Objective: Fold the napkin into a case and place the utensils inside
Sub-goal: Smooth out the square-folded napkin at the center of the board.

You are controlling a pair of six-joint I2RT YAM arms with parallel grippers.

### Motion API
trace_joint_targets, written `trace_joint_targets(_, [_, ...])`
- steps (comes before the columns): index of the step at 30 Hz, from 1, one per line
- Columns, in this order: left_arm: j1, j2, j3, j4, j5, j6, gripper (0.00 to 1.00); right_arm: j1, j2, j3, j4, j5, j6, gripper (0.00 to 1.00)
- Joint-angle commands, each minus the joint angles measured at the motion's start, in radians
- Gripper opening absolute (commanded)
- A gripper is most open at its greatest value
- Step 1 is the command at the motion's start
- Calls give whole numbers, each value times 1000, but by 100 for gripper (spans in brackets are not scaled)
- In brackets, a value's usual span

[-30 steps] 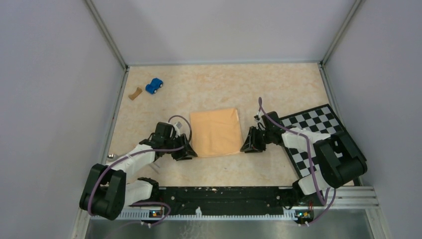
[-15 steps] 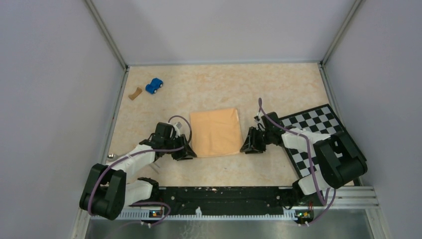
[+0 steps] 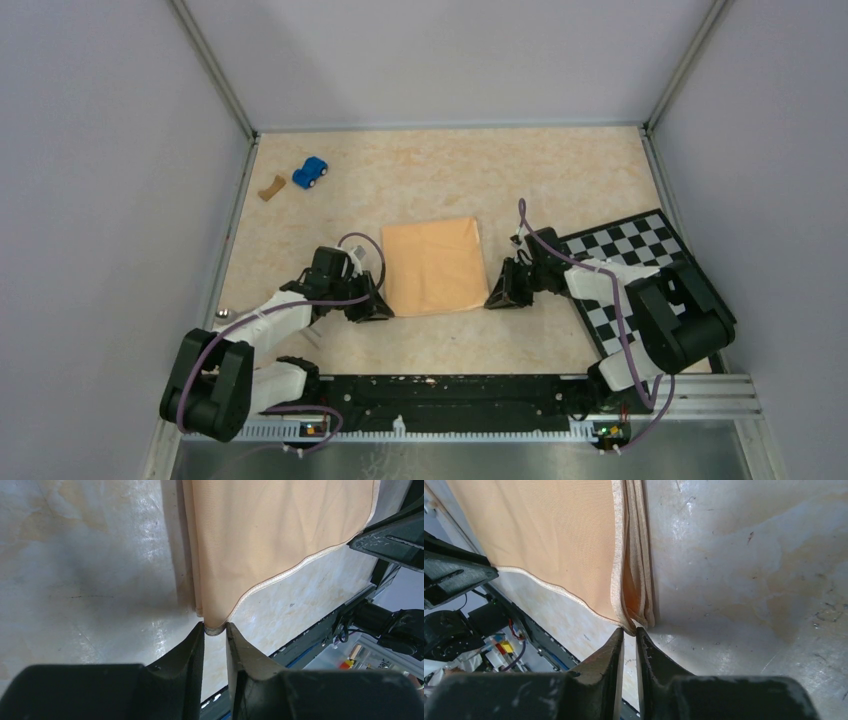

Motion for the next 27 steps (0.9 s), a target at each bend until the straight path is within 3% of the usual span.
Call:
trace_joint_targets(1, [1,-22,-9,26,9,6,26,9,-5,12,23,-9,1,10])
trace_joint_targets(7, [2,-15,-7,34,7,7,20,9,-50,37,-26,-3,-2,0])
trace_joint_targets(14, [1,-41,25,2,6,18,11,9,-91,84,-85,5,-12,0])
trace_joint_targets(27, [1,-11,19,27,2,19,7,-4,-45,132,-104,49,-51,0])
